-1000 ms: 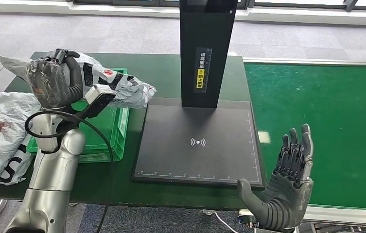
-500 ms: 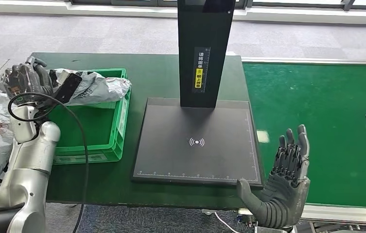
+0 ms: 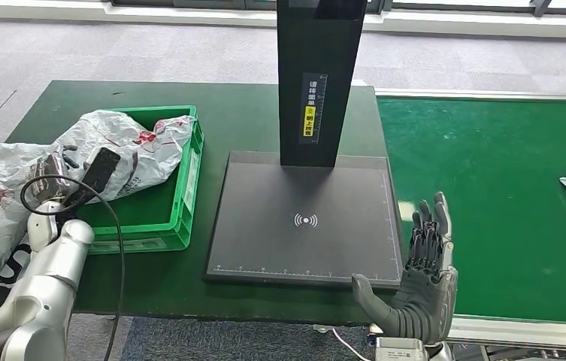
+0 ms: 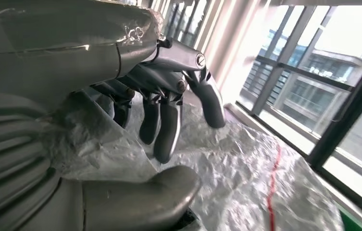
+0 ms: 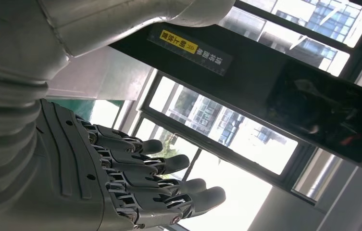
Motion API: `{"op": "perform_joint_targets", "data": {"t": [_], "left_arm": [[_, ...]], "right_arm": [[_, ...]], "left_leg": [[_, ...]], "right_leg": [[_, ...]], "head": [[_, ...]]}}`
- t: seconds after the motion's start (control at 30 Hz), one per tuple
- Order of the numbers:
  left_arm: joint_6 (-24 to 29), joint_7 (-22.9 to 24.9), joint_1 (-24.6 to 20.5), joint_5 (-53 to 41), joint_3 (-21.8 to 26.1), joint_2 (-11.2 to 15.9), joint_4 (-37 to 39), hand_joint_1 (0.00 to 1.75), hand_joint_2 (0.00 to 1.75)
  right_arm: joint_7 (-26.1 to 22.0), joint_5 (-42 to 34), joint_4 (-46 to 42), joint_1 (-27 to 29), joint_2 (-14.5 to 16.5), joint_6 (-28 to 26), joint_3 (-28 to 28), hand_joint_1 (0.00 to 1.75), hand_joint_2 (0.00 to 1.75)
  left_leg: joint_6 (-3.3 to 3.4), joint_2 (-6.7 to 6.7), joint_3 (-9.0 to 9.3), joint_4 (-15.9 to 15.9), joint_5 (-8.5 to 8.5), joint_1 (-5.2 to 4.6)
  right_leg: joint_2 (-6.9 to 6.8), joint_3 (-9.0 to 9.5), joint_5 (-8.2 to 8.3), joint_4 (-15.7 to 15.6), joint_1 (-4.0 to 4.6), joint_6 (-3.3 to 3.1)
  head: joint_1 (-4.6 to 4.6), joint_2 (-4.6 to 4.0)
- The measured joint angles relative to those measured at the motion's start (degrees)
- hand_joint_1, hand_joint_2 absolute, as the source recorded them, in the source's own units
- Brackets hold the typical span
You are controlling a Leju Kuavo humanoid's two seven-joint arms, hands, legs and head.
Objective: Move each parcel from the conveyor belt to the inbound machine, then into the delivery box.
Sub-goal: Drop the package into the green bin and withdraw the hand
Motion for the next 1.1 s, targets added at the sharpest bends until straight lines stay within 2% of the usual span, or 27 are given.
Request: {"op": "perform_joint_targets", "data": {"t": [0.07,0.2,0.3,0.37,0.47,0.6,0.77,0.93,1.03,1.1], "left_arm": [[-1.01,-3.39,3.00,5.94,0.08,-2.09,-4.49,0.00,0.00],[-2.92,-5.60,7.88,13.36,-0.01,-5.36,-13.29,0.00,0.00],[-3.99,-8.97,12.32,23.22,-0.84,-7.76,-21.80,0.00,0.00],[-2.38,-11.66,15.98,30.30,-2.20,-9.87,-28.61,0.00,0.00],[3.40,-16.24,21.47,38.20,-4.58,-13.46,-38.53,0.00,0.00],[5.27,-21.85,28.00,40.35,-7.67,-17.97,-48.58,0.00,0.00],[5.33,-23.12,31.41,39.95,-9.24,-20.65,-54.88,0.00,0.00],[5.49,-25.37,32.42,39.09,-9.31,-21.82,-59.70,0.00,0.00],[5.49,-25.54,32.94,43.45,-9.83,-21.87,-61.49,0.00,0.00],[5.49,-25.56,33.86,47.25,-11.00,-21.61,-62.28,0.00,0.00]], "right_arm": [[0.33,0.50,-0.01,0.26,0.00,0.34,-0.24,0.00,1.75],[0.52,0.75,-0.04,0.59,0.02,0.69,-0.87,0.00,1.75],[0.86,0.96,-0.05,0.98,0.17,1.27,-1.39,0.00,1.75],[1.37,1.23,-0.01,0.97,0.44,2.27,-2.04,0.00,1.75],[2.23,1.51,0.43,0.45,1.11,3.97,-3.60,0.00,1.75],[3.11,3.40,1.36,-0.55,1.93,5.87,-6.35,0.00,1.75],[3.87,5.19,2.00,-1.02,2.49,6.56,-8.06,0.00,1.75],[9.99,16.17,3.74,-3.05,2.68,7.36,-8.99,0.00,1.75],[17.98,27.23,6.58,-4.93,2.04,7.05,-10.74,0.00,1.75],[22.25,32.42,10.68,-6.75,0.50,6.01,-12.65,0.00,1.75]], "left_leg": [[0.01,-0.04,-0.01,0.00,-0.01,0.00],[0.00,0.15,-0.01,0.00,-0.08,-0.01],[0.00,0.23,0.00,0.00,-0.09,-0.01],[-0.01,0.20,0.00,0.00,-0.10,-0.01],[-0.01,0.17,-0.01,0.00,-0.14,-0.01],[0.03,0.14,-0.01,0.00,-0.18,-0.02],[0.03,0.13,-0.01,0.00,-0.17,0.00],[-0.03,0.13,0.03,0.00,-0.12,0.05],[-0.02,0.12,0.04,0.00,-0.11,0.06],[-0.01,0.11,0.05,0.00,-0.10,0.04]], "right_leg": [[-0.02,0.01,-0.01,-0.01,0.00,0.00],[0.09,-0.03,0.00,-0.02,-0.01,0.02],[0.14,-0.06,0.00,-0.02,-0.01,0.02],[0.11,-0.05,-0.01,-0.02,0.00,0.02],[0.08,-0.04,-0.05,-0.02,-0.01,0.02],[0.04,-0.02,-0.07,-0.05,-0.01,0.04],[0.02,0.00,-0.06,-0.05,0.01,0.04],[0.02,0.03,-0.05,-0.04,0.06,0.02],[0.01,0.07,-0.05,-0.04,0.07,0.03],[0.01,0.10,-0.03,-0.05,0.05,0.05]], "head": [[0.01,0.00],[0.01,0.00],[0.01,0.01],[0.01,0.01],[0.01,0.00],[0.01,0.00],[0.01,0.00],[0.03,0.00],[0.03,0.00],[0.02,0.00]]}}
